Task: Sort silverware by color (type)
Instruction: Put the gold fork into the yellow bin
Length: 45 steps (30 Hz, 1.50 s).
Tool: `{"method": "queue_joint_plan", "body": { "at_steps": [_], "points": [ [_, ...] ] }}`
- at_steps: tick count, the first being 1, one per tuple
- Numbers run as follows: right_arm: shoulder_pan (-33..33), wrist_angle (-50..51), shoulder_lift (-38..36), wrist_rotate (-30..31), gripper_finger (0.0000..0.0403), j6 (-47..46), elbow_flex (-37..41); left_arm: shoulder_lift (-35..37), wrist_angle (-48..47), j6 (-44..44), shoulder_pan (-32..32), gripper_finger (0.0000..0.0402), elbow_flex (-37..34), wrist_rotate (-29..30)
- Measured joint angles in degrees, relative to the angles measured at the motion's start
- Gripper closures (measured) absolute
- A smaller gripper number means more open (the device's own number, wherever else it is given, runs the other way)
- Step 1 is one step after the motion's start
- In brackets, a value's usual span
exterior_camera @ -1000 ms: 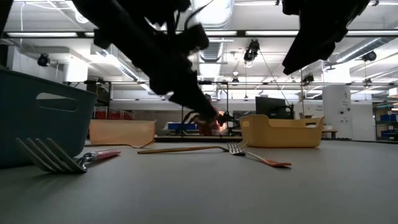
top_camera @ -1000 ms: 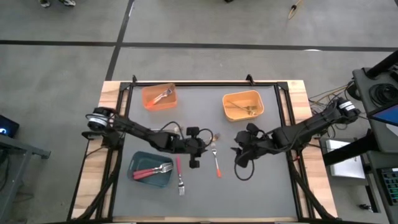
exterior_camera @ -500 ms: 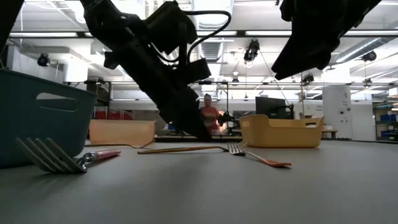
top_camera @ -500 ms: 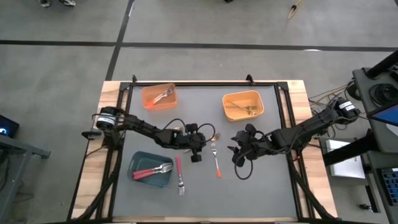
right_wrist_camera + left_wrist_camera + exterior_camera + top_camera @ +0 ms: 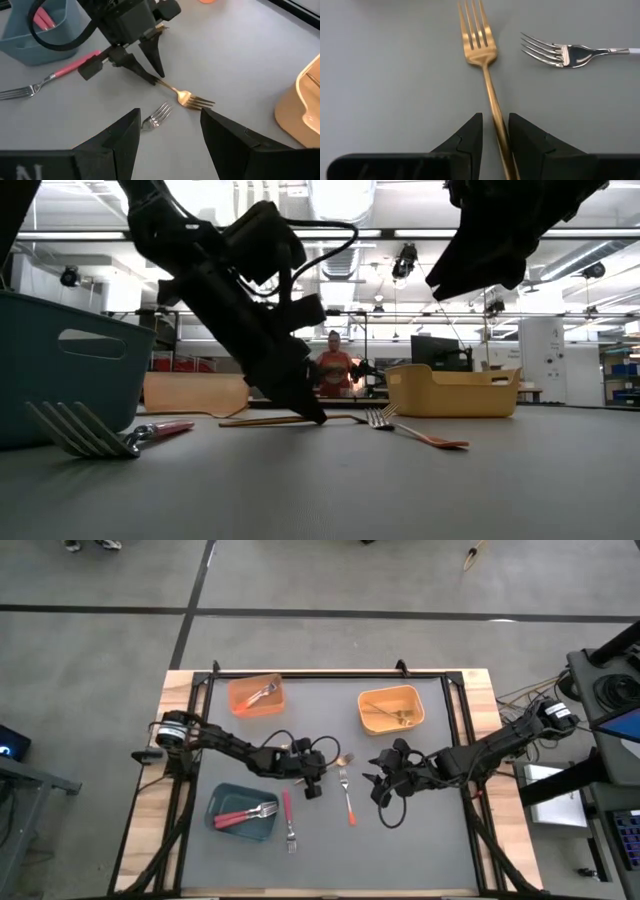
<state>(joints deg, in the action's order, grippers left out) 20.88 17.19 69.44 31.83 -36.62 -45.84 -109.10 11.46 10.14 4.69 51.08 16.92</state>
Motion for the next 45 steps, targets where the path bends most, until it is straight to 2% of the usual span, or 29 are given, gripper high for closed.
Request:
{"method": "queue_joint_plan", "body": {
  "at_steps": [4, 12, 16, 22, 30, 38, 45],
  "points": [
    [0.0, -0.3, 0.0, 0.1, 0.0205, 0.0, 0.0, 0.0, 0.4, 1.1, 0.0, 0.0313, -0.4, 0.0],
    [0.0, -2.0, 0.0, 0.3, 0.0205, 0.2, 0.0, -1.6, 2.4, 1.3, 0.0, 0.0249, -0.5, 0.6],
    [0.0, -2.7, 0.0, 0.3, 0.0205, 0.2, 0.0, -2.0, 2.6, 1.6, 0.0, 0.0243, -0.4, 0.7],
    [0.0, -2.8, 0.0, 0.3, 0.0205, 0.2, 0.0, -2.1, 2.6, 1.6, 0.0, 0.0282, -0.4, 1.1],
    [0.0, -3.0, 0.0, 0.3, 0.0205, -0.3, 0.0, -2.2, 2.6, 3.8, 0.3, 0.0390, -0.5, 0.5],
    [0.0, -3.0, 0.0, 1.0, 0.0205, -1.0, 0.0, -0.6, 1.6, 4.7, 1.4, 0.0395, -0.7, 2.5],
    [0.0, -3.0, 0.0, 1.7, 0.0205, -3.3, 0.2, 4.8, 0.3, 2.6, 2.5, 0.0397, -0.8, 5.1]
  ]
}}
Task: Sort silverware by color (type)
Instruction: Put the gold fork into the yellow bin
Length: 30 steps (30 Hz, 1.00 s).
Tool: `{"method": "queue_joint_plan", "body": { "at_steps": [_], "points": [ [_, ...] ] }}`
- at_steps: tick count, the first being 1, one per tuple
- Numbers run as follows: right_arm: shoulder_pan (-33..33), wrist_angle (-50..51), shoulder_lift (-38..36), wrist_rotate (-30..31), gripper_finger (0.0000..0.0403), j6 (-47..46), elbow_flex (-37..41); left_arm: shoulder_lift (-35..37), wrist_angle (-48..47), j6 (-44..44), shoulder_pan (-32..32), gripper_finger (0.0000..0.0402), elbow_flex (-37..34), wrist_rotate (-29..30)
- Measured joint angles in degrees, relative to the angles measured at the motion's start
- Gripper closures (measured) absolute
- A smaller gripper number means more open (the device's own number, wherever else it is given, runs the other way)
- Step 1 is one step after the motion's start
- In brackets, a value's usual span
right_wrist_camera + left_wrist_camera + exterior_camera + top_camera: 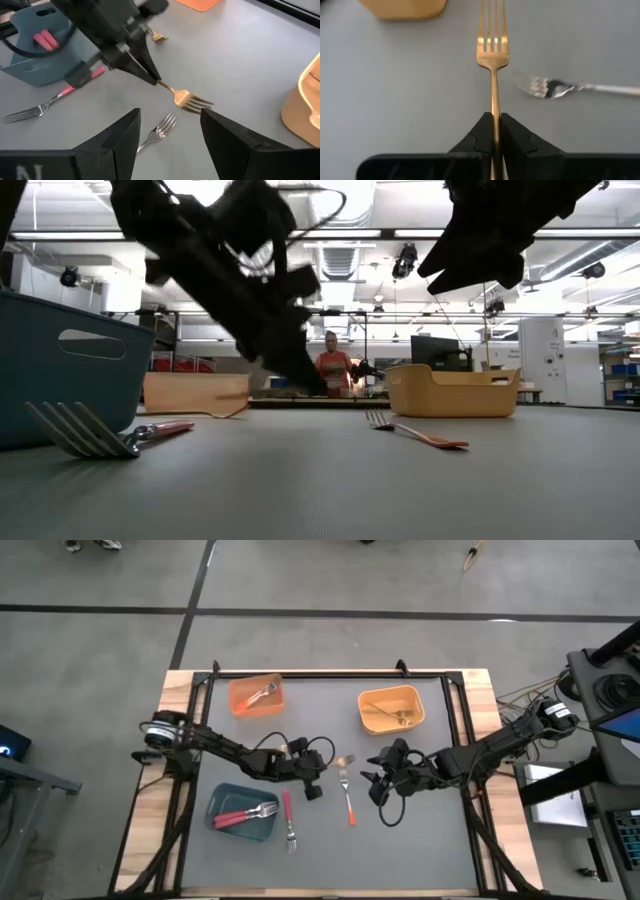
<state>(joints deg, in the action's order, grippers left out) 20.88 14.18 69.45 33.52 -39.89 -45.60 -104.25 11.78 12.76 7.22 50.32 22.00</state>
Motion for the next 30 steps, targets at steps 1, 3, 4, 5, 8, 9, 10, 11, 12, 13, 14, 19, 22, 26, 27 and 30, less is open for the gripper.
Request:
{"method": "queue_joint_plan", "body": {
  "at_steps": [1, 3, 4, 5, 8, 9, 10, 11, 12, 13, 14, 19, 22, 26, 27, 30],
  "points": [
    [0.0, 0.0, 0.0, 0.3, 0.0205, -0.4, 0.1, 0.9, -0.3, -0.2, 0.1, 0.0397, 0.0, 0.0],
    [0.0, 0.0, 0.0, 1.2, 0.0205, -2.0, 0.3, 3.1, -0.8, -0.5, 0.3, 0.0397, 0.0, 0.0],
    [0.0, 0.0, 0.0, 1.7, 0.0205, -3.1, 0.3, 4.3, -0.8, -0.8, 0.4, 0.0398, 0.0, 0.1],
    [0.0, 0.0, 0.0, 2.1, 0.0205, -4.3, 0.4, 5.5, -0.7, -1.1, 0.5, 0.0398, 0.0, 0.4],
    [0.0, 0.0, 0.0, 3.9, 0.0205, -7.5, 0.4, 9.0, -2.2, -1.8, 0.6, 0.0398, 0.1, 3.0],
    [0.0, -0.1, 0.0, 4.1, 0.0205, -8.8, 0.4, 10.1, -3.3, -1.8, 0.6, 0.0398, 0.1, 3.8],
    [0.0, -0.2, 0.0, 4.1, 0.0205, -10.0, 0.4, 11.3, -4.0, -1.8, 0.6, 0.0399, 0.1, 4.6],
    [0.0, -0.4, 0.0, 4.1, 0.0205, -11.0, 0.4, 12.5, -4.4, -1.8, 0.7, 0.0399, 0.1, 5.3],
    [0.0, -1.0, 0.0, 4.1, 0.0205, -11.9, 0.4, 13.6, -4.4, -1.8, 0.8, 0.0399, 0.1, 6.1],
    [0.0, -2.3, 0.0, 4.1, 0.0205, -12.4, 0.4, 14.7, -4.2, -1.8, 1.0, 0.0399, 0.1, 6.5],
    [0.0, -3.9, 0.0, 4.2, 0.0205, -12.7, 0.4, 15.6, -4.2, -1.8, 1.2, 0.0399, 0.1, 6.9],
    [-0.1, -13.4, 0.0, 9.1, 0.0205, -13.6, 0.4, 17.7, -3.3, -1.3, 2.5, 0.0399, 0.7, 7.2],
    [-0.3, -17.4, 0.0, 12.6, 0.0205, -13.6, 0.4, 17.5, -3.3, -0.8, 3.4, 0.0399, 2.0, 7.4],
    [-1.2, -19.7, 0.0, 13.1, 0.0205, -13.6, 0.4, 16.6, -3.2, 0.1, 4.5, 0.0399, 4.3, 7.4],
    [-1.4, -19.6, 0.1, 13.2, 0.0205, -13.6, 0.4, 16.4, -3.2, 0.2, 4.7, 0.0399, 4.8, 7.4],
    [-1.4, -19.6, 0.2, 15.0, 0.0205, -13.5, 0.4, 15.4, -3.2, 0.2, 5.0, 0.0399, 6.4, 7.5]
  ]
}}
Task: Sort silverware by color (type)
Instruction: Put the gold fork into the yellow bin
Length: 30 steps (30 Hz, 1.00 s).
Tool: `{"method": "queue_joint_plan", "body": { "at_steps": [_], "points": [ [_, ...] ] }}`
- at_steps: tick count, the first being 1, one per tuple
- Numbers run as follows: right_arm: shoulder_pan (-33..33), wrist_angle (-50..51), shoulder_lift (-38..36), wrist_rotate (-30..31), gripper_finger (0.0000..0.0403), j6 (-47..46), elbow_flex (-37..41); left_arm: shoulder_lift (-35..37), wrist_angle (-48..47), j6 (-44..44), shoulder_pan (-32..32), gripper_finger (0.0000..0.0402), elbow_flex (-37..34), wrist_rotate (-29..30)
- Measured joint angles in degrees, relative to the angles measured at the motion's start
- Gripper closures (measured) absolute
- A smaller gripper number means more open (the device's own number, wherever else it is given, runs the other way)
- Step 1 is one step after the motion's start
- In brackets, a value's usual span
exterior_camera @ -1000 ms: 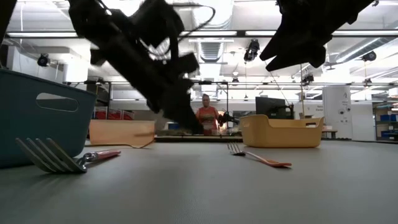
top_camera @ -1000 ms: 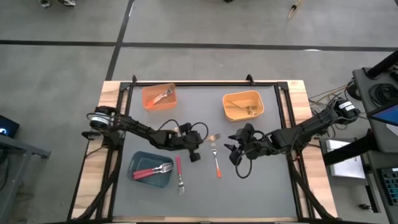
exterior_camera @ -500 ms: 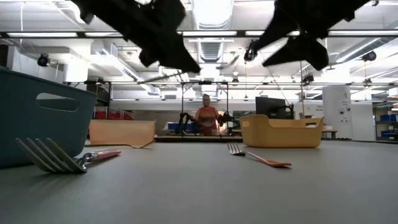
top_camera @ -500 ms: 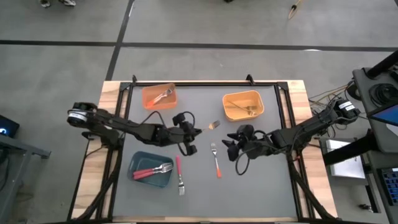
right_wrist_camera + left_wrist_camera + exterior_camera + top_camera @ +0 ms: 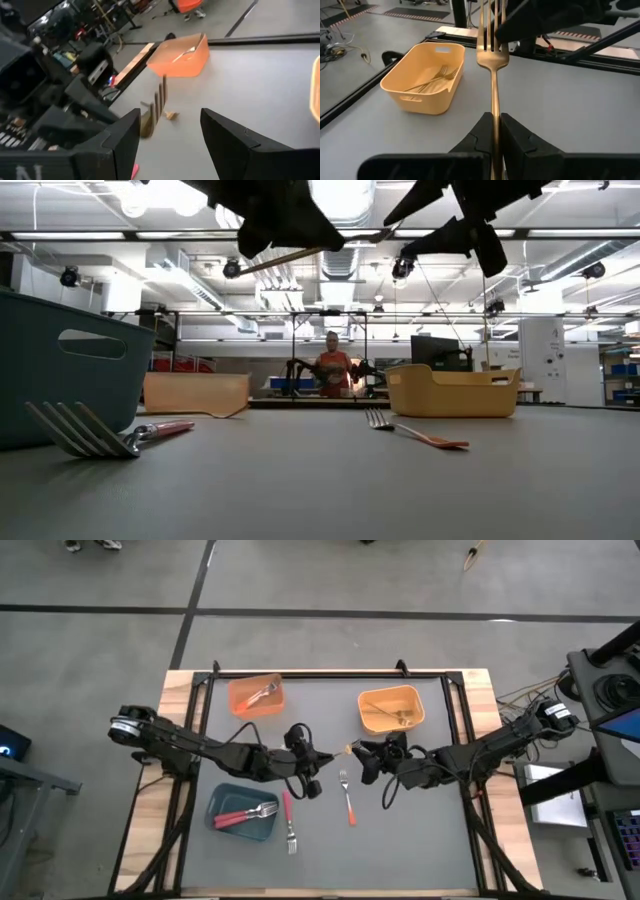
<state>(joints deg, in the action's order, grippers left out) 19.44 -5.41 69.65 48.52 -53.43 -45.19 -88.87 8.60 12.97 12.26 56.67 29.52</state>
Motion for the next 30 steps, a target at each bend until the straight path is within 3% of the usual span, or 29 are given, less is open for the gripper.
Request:
{"method": "queue_joint_plan", "body": {
  "at_steps": [17, 22, 30],
  "points": [
    [0.0, 0.2, 0.0, 4.1, 0.0215, 1.0, 0.0, -7.3, 1.7, 1.1, 0.6, 0.0395, 7.5, 3.5],
    [0.0, 0.4, 0.0, 5.4, 0.0263, 2.0, 0.0, -7.3, 0.9, 1.1, 0.6, 0.0395, 8.1, 4.7],
    [0.4, -0.4, 0.0, 5.5, 0.0375, 6.5, -0.1, -7.4, 0.3, 1.1, 0.6, 0.0394, 8.1, 4.6]
  ]
}}
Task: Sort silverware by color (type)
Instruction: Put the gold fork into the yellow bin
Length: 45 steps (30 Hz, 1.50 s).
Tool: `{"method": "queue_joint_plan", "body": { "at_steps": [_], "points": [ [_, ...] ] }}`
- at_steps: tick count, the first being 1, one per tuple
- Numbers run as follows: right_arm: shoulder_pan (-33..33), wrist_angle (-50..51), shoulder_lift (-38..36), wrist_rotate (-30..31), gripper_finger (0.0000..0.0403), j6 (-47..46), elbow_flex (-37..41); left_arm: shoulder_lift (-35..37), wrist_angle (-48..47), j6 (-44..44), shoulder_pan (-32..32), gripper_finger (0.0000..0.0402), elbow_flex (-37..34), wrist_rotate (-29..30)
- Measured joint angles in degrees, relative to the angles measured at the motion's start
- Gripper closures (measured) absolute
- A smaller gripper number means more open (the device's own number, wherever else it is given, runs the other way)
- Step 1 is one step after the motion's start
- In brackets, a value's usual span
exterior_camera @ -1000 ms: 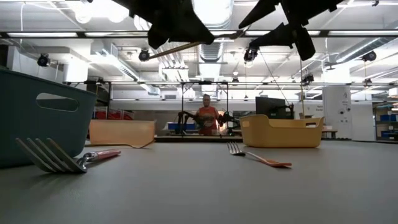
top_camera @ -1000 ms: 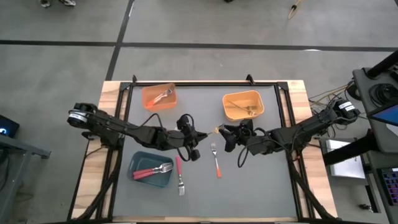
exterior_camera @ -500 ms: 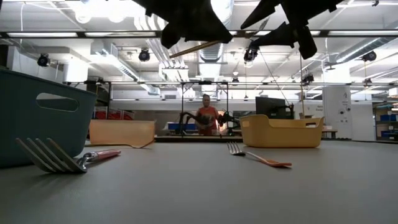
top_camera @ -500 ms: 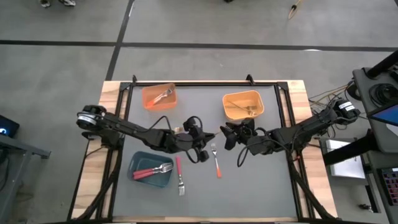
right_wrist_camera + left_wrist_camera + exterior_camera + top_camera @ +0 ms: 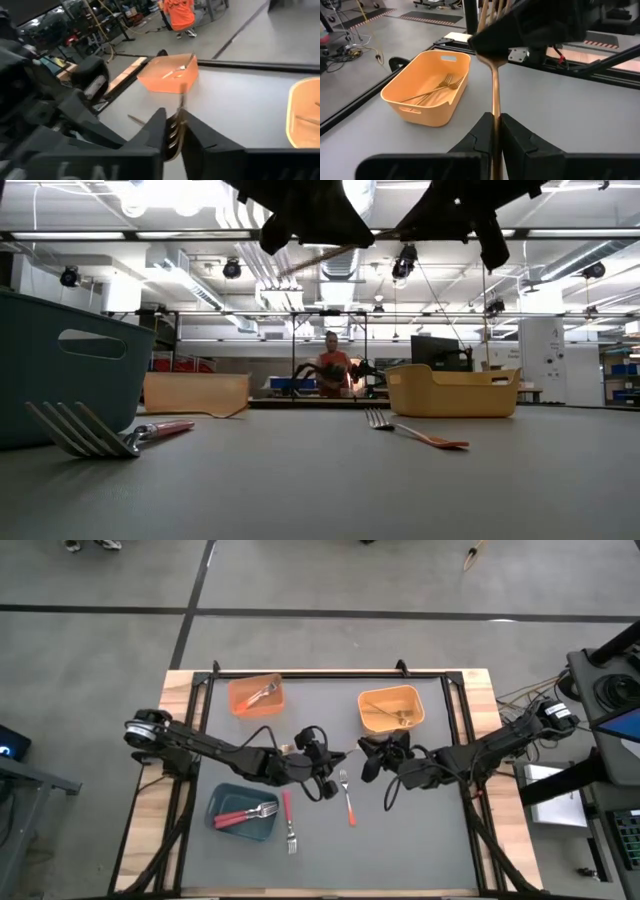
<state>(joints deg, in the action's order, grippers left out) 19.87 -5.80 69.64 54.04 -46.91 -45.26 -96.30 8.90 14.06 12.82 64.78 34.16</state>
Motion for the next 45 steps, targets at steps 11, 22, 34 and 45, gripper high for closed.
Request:
{"method": "queue_joint_plan", "body": {
  "at_steps": [11, 22, 34, 45],
  "points": [
    [1.3, 2.3, -0.2, -7.3, 0.0392, 13.1, -0.5, 0.1, -2.3, 0.1, 0.0, 0.0368, -0.1, -4.5],
    [1.2, 16.8, -0.2, -18.7, 0.0392, 23.1, -9.3, 0.5, -4.9, -3.8, 0.1, 0.0309, 0.0, -23.9],
    [1.2, 27.3, 4.2, -22.6, 0.0392, 43.9, -22.7, 0.6, -5.8, -5.0, 0.1, 0.0280, -0.4, -27.3],
    [1.2, 39.9, 15.2, -25.7, 0.0392, 45.4, -34.5, 1.1, -11.1, -4.4, 0.1, 0.0280, -0.3, -26.9]
  ]
}}
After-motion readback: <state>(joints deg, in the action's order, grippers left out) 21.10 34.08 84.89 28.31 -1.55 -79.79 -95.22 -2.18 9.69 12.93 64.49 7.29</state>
